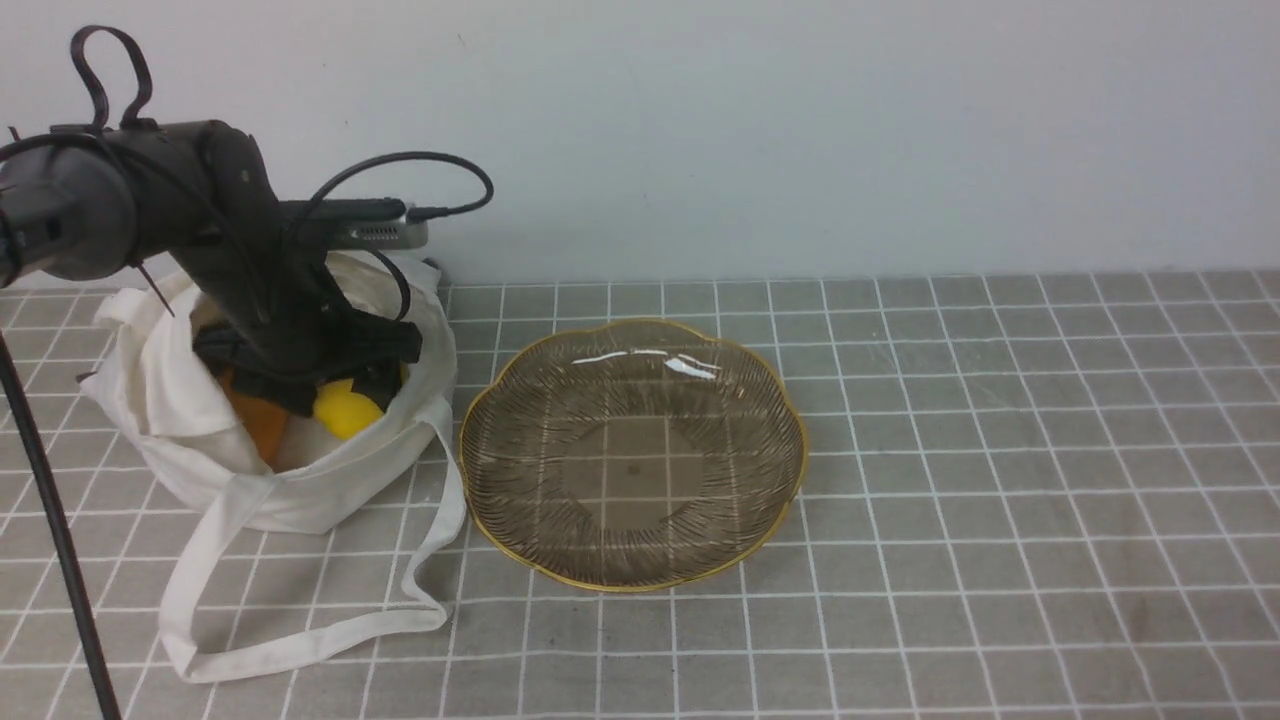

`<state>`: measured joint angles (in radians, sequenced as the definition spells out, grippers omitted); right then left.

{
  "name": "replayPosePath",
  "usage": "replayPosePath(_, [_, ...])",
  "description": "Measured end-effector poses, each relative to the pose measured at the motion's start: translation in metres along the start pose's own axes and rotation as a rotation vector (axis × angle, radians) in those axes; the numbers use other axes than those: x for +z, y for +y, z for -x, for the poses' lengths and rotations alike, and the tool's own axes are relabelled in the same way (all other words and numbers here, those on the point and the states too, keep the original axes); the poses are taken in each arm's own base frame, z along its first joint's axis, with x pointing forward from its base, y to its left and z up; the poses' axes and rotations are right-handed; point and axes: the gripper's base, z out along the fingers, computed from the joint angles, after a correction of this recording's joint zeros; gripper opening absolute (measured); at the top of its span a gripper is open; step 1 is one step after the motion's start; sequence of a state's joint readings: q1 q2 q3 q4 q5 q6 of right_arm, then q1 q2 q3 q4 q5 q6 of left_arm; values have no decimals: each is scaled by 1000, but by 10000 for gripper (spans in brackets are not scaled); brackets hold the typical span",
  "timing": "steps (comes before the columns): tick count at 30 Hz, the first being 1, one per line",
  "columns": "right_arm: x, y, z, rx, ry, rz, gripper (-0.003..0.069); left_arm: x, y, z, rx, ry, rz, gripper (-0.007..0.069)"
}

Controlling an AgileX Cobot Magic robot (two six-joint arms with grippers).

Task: Take the fruit out of the bag on the grey coffee tablecloth and place them on the plate.
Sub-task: 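Reach into the bag and grasp the lemon with the left gripper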

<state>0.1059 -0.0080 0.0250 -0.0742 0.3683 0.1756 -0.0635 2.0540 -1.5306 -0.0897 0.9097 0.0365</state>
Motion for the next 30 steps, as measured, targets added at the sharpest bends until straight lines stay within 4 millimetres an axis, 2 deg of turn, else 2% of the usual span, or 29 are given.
replayPosePath(1, [0, 0, 0, 0, 0, 0, -12, -3, 0, -3, 5, 17, 6, 429])
replayPosePath(2, [0, 0, 0, 0, 0, 0, -12, -9, 1, -5, 13, 26, 17, 337])
replayPosePath(3, [0, 0, 0, 0, 0, 0, -12, -12, 1, -6, 18, 24, 22, 313])
replayPosePath(4, [0, 0, 0, 0, 0, 0, -12, -22, 2, -7, 27, 19, 36, 199])
replayPosePath(5, [0, 0, 0, 0, 0, 0, -12, -31, 2, -8, 30, 8, 46, 117])
replayPosePath(7, [0, 0, 0, 0, 0, 0, -12, -56, 3, -10, 33, -32, 71, 34])
replayPosePath(8, [0, 0, 0, 0, 0, 0, -12, -69, 3, -11, 28, -57, 83, 16])
replayPosePath(11, [0, 0, 0, 0, 0, 0, -12, -90, 3, -14, 29, -100, 98, -5])
replayPosePath(14, [0, 0, 0, 0, 0, 0, -12, -96, 3, -15, 40, -110, 101, -8])
replayPosePath(18, [0, 0, 0, 0, 0, 0, -12, -85, 3, -13, 106, -87, 96, 2])
replayPosePath(22, [0, 0, 0, 0, 0, 0, -12, -68, 3, -8, 204, -77, 89, 73])
replayPosePath(25, [0, 0, 0, 0, 0, 0, -12, -55, 4, -3, 261, -90, 92, 169])
replayPosePath(30, [0, 0, 0, 0, 0, 0, -12, -29, 3, 3, 266, -96, 67, 473])
